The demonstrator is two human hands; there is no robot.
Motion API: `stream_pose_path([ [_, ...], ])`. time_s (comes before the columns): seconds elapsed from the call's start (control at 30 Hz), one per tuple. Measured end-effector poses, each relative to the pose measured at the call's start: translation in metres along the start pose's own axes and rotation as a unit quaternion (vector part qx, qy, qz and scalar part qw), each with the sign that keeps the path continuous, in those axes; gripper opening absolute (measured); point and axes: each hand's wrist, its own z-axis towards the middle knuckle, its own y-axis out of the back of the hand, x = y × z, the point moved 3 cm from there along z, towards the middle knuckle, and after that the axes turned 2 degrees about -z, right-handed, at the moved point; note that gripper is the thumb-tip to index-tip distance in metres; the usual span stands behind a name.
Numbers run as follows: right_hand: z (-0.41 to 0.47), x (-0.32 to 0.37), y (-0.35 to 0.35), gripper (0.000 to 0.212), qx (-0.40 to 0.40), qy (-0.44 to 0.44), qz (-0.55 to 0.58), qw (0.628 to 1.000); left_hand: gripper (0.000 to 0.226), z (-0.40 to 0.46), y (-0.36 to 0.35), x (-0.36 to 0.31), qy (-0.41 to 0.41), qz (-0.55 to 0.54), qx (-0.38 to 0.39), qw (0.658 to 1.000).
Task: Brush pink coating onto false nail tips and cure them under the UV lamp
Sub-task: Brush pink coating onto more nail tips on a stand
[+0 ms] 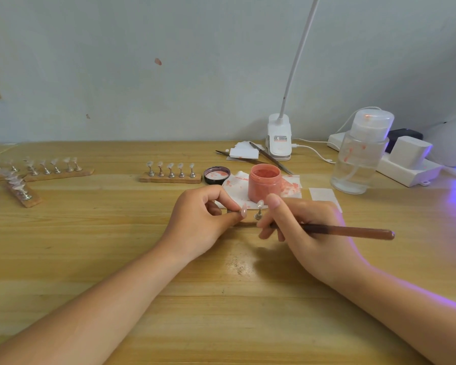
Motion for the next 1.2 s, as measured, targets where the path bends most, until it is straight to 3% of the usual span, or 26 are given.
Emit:
stream_pose_path([
  [0.13,0.001,0.003,0.003,0.037,-0.026,0.019,-0.017,0.999,0.027,0.0,0.0,0.0,0.003,0.001,-0.002,1.0],
  [0.57,0.0,0.002,-0.001,0.036,0.025,-0.002,0.001,1.0,0.029,0.0,0.0,0.0,0.004,-0.003,-0.002,1.0],
  [0.73,0.003,0.001,0.003,0.037,-0.023,0.006,-0.017,1.0,0.023,0.001,0.0,-0.001,0.005,0.0,-0.002,1.0],
  [0.87,0.0,0.003,-0.002,0.033,0.02,0.021,-0.021,0.999,0.027,0.001,0.0,-0.001,0.005,-0.004,-0.001,1.0],
  [1.03,0.003,0.003,0.003,0.035,-0.027,0.006,-0.036,0.999,0.025,0.0,0.0,0.0,0.013,-0.003,-0.005,1.0],
  [1.2,-0.001,0.01,0.0,0.036,0.026,0.061,-0.032,0.997,0.026,0.0,0.001,-0.002,0.012,-0.017,-0.004,1.0],
])
